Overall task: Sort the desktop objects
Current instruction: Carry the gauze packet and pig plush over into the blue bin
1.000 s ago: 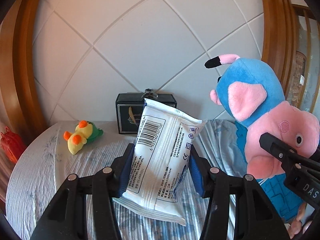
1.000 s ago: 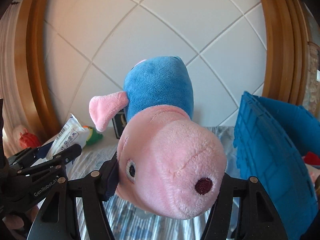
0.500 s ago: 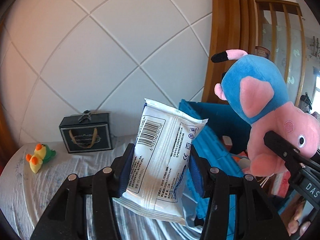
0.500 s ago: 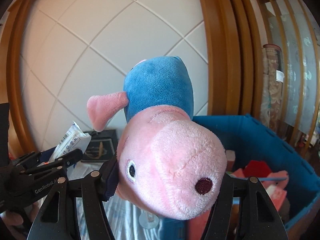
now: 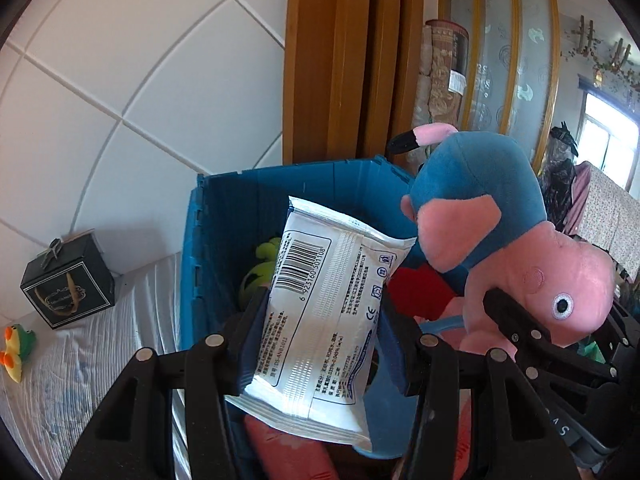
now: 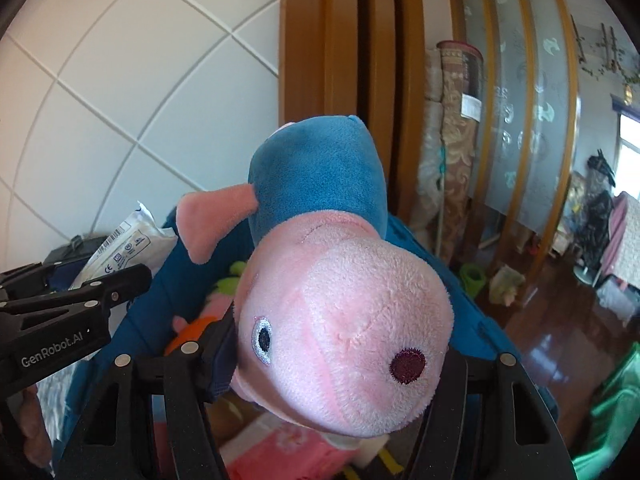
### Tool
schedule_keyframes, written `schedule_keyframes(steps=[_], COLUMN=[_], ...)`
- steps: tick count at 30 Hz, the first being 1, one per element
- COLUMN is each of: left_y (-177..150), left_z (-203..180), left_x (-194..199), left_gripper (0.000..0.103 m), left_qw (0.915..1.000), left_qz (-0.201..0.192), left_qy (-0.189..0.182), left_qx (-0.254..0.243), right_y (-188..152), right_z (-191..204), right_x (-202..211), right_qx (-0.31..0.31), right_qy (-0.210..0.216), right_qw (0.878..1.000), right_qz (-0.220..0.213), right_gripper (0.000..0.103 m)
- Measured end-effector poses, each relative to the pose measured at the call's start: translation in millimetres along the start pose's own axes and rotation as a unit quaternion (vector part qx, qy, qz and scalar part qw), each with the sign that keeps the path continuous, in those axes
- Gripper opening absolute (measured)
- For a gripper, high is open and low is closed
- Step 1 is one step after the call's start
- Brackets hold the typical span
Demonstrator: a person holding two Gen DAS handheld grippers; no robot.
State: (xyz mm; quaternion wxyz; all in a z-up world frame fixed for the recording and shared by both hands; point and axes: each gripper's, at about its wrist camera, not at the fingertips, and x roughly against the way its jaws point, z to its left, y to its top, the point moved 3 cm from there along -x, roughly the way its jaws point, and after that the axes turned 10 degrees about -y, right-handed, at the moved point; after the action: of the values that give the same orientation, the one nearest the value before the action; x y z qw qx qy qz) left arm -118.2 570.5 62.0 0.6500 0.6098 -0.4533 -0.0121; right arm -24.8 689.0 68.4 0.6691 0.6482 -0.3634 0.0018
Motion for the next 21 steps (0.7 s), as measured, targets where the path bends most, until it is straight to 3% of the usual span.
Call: schedule_keyframes(steps=[9, 13, 16, 17, 21], left_y=[-21, -31, -34, -34, -35], left_z=[-25, -26, -25, -24, -19], left_x=[-31, -32, -26, -22, -11], left_gripper=[0.053, 0.066, 0.068, 0.068, 0.069], left_qw=[0.9981, 0.9975, 0.9977, 0.9979, 0.9985], left_qz=[0.058, 0.063, 0.057, 0.053, 0.039], left_qy=[0.013, 0.023, 0.026, 0.026, 0.032], left_qx=[-0.015, -0.025, -0.028, -0.026, -0.023], right_y=[-29, -33, -33, -34, -35], right_z=[-14, -12, -16, -17, -20], right_x=[-44, -51, -54, -53, -36], right_qx=[0.028, 0.041, 0.034, 0.03, 0.018], right_qy=[-0.016, -0.025, -0.023, -0.022, -0.01], right_qw=[0.996, 0.994, 0.994, 0.995, 0.996], right_qz=[0.082, 0.099, 0.1, 0.097, 0.085], right_gripper=[0.067, 0.071, 0.074, 0.075, 0.099])
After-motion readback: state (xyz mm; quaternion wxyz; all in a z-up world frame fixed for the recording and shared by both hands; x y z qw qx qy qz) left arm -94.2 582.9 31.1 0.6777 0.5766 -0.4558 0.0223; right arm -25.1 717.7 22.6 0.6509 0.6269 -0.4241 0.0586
